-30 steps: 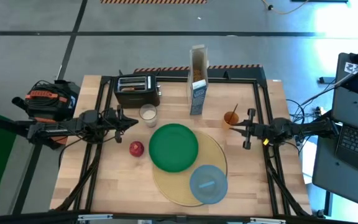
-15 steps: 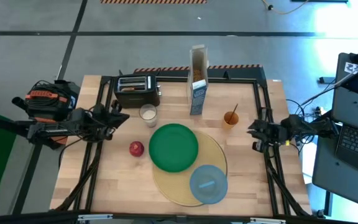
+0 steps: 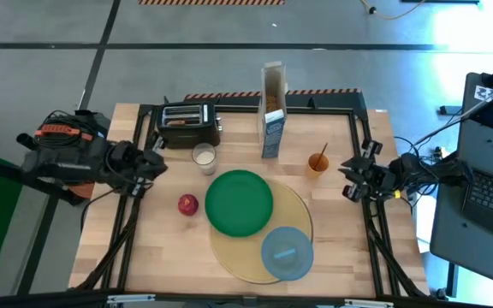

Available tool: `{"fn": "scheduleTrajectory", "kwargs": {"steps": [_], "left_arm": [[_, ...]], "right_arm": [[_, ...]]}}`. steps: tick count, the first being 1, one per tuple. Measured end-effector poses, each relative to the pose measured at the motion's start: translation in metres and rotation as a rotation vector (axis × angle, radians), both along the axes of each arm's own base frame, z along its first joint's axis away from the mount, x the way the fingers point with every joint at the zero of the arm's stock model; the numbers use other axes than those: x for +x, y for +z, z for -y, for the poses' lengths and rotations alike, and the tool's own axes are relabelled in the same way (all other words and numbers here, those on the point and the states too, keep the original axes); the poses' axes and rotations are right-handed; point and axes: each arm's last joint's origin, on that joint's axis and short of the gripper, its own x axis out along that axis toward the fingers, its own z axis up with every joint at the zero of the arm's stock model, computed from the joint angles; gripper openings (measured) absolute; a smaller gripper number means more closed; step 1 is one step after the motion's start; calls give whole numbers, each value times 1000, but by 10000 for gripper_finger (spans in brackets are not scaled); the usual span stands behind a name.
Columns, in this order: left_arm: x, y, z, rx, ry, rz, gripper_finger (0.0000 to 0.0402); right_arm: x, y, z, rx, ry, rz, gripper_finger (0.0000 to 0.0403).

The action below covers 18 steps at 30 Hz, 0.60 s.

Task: Arrange a breakfast setting
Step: Pour the cereal into the blue bowl

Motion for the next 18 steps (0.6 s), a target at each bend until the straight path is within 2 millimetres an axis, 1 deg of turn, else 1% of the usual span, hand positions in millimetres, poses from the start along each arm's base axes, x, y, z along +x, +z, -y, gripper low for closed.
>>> {"fn": "scheduleTrajectory", "kwargs": {"steps": [2,3,5,8,12,14,16,18], "left_arm": [[28,20,1,54,30,-51,7],[44,26,1,66,61,-92,7],[77,30,-1,70,150,-197,7],[124,17,-3,72,248,-363,7],[179,-9,4,113,197,-488,7],[203,-20,9,160,182,-519,7],[221,-29,14,197,194,-540,7],[236,-32,19,218,271,-549,7]], "right_arm": [[7,4,-1,-23,-11,-29,30],[10,4,-2,-28,-9,-50,30],[18,4,-4,-48,17,-91,30],[27,2,-7,-82,80,-139,30],[32,1,-10,-116,153,-163,30],[33,1,-10,-120,151,-166,30],[33,0,-9,-128,101,-169,30],[34,-1,-7,-142,30,-183,30]]}}
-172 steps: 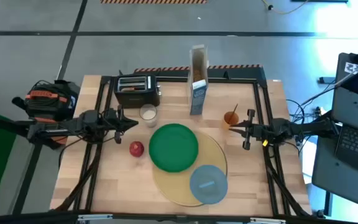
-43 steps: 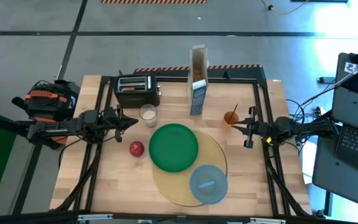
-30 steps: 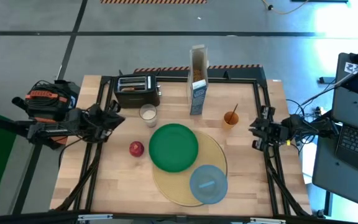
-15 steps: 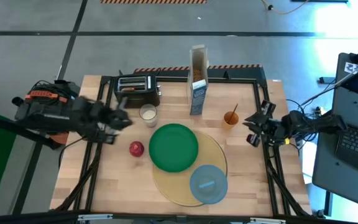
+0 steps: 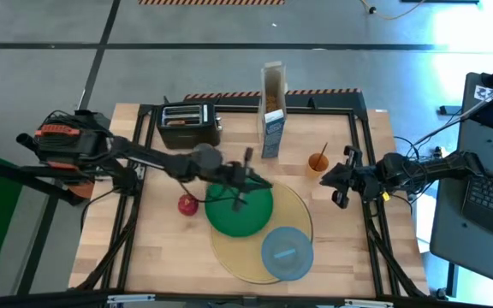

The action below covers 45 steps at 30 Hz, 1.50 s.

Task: Arrange a breakfast setting
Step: Pour the cereal into the blue bowl

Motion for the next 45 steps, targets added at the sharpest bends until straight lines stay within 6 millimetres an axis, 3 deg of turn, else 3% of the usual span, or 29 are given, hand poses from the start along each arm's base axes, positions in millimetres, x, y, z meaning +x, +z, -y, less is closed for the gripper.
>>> {"fn": "scheduleTrajectory", "kwargs": {"steps": [5,7,13,17,21,28,32,37,45], "left_arm": [[17,1,-1,29,538,-6,7],[21,-2,-4,35,658,-14,7],[22,-12,-11,115,702,-96,7],[20,-13,-17,109,808,-113,7],[19,-13,-27,93,852,-116,7],[18,-23,-50,116,842,-216,11],[16,-27,-52,141,873,-265,48],[15,-30,-50,103,897,-281,123],[15,-32,-61,-3,848,-273,218]], "right_arm": [[3,-6,4,-32,-169,-63,30],[3,-8,7,-24,-258,-91,30],[11,-11,12,35,-495,-125,30],[26,6,18,10,-576,-179,30],[49,25,33,-30,-660,-342,30],[80,46,59,-57,-575,-565,30],[84,50,63,-53,-602,-578,30],[83,50,66,-44,-693,-581,30],[93,39,77,-58,-810,-632,30]]}}
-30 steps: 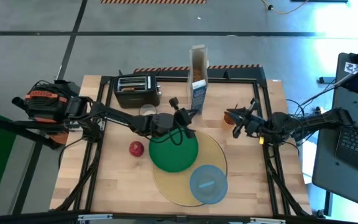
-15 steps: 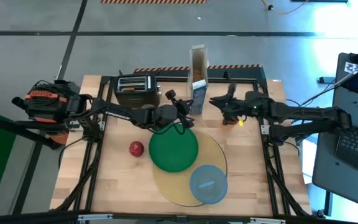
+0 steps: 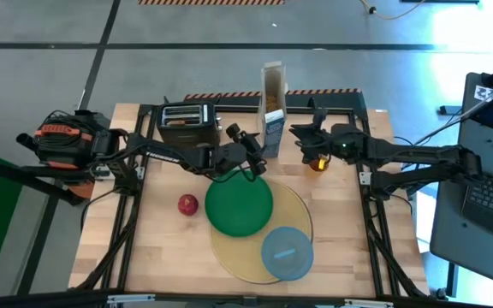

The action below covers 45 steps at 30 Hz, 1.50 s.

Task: Arrange a breakfast setting
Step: Pour the cereal into the blue bowl

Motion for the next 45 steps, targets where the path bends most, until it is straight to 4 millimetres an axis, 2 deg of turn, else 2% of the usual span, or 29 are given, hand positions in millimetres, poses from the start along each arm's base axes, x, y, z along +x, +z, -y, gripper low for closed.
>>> {"fn": "scheduleTrajectory", "kwargs": {"steps": [4,8,11,21,37,45], "left_arm": [[0,0,-4,-1,7,2,237],[-1,1,-10,-3,16,8,236],[-1,0,-17,-16,9,11,235],[-3,0,-45,-86,-48,34,234],[-7,-1,-51,-5,58,-27,234],[-8,-3,-51,-13,63,-45,234]], "right_arm": [[6,-11,13,11,-52,-54,30],[11,-18,27,15,-96,-67,30],[15,-22,32,33,-63,-59,30],[24,-27,31,94,55,-32,30],[32,-26,28,131,222,36,30],[41,-38,33,124,166,7,30]]}}
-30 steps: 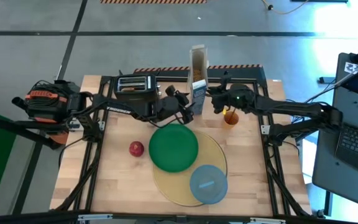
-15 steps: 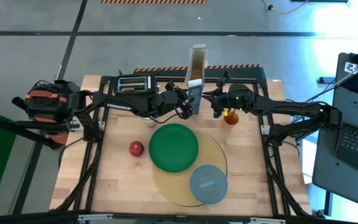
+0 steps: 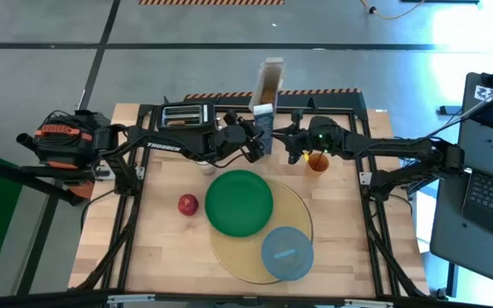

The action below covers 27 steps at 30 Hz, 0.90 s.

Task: Arrange a breakfast setting
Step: Pour the cereal into the blue bowl

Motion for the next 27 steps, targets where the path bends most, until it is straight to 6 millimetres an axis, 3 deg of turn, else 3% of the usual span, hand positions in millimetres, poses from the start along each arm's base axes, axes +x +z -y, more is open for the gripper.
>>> {"fn": "scheduleTrajectory", "kwargs": {"steps": [8,27], "left_arm": [[0,0,-1,-1,2,0,216],[-6,-8,0,8,10,-141,48]], "right_arm": [[-2,1,0,-14,-29,-9,30],[-11,6,-2,-14,-51,-38,30]]}}
